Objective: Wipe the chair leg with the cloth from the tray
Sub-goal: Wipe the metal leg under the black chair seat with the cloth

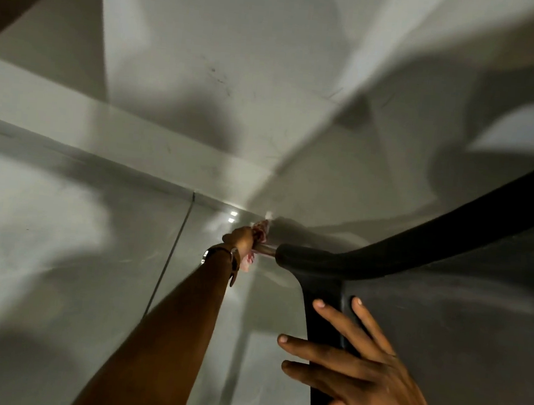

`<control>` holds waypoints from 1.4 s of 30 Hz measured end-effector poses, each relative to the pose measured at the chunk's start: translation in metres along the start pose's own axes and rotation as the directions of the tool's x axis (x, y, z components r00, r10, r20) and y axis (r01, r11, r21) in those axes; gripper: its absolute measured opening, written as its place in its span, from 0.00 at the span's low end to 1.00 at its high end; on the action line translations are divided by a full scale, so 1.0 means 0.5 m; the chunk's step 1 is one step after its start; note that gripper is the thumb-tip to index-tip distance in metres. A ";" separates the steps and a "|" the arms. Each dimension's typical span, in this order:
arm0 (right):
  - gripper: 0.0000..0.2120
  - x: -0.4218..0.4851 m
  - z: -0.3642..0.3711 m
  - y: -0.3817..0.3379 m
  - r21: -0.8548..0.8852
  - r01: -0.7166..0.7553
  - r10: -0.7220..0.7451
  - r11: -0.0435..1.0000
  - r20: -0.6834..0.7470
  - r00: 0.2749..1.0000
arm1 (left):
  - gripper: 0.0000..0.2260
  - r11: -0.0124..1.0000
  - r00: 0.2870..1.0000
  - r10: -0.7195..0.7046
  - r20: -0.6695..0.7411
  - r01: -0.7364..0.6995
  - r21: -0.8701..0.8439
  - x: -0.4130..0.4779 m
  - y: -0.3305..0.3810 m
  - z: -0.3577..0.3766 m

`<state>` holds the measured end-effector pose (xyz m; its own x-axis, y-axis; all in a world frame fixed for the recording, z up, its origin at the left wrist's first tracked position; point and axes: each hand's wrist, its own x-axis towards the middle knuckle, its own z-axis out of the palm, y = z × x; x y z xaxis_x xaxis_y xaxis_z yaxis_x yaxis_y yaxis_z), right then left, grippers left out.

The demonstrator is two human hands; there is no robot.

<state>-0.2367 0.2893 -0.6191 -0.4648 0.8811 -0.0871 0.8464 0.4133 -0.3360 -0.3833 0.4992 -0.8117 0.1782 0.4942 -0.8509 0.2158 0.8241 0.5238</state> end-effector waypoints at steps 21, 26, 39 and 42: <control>0.23 -0.017 0.018 0.039 -0.154 0.131 -0.117 0.979 0.095 0.989 | 0.15 0.991 0.988 0.126 0.092 -0.120 -0.067 -0.011 -0.002 -0.011; 0.26 -0.005 -0.008 0.017 -0.093 0.055 -0.049 0.994 0.075 0.996 | 0.18 1.000 0.999 0.024 0.030 -0.024 -0.001 0.033 -0.003 -0.007; 0.30 -0.004 -0.020 -0.021 0.052 -0.054 0.053 0.997 0.013 0.998 | 0.12 0.929 0.928 0.310 0.205 -0.251 -0.271 -0.238 0.031 -0.017; 0.31 -0.004 -0.026 -0.026 0.068 -0.059 0.060 0.996 -0.001 0.998 | 0.14 0.952 0.962 0.222 0.161 -0.178 -0.250 -0.187 0.032 -0.015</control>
<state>-0.2434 0.2850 -0.6025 -0.4132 0.9045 -0.1058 0.8529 0.3437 -0.3931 -0.4036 0.4684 -0.7238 0.3735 0.6134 -0.6958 -0.0664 0.7659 0.6395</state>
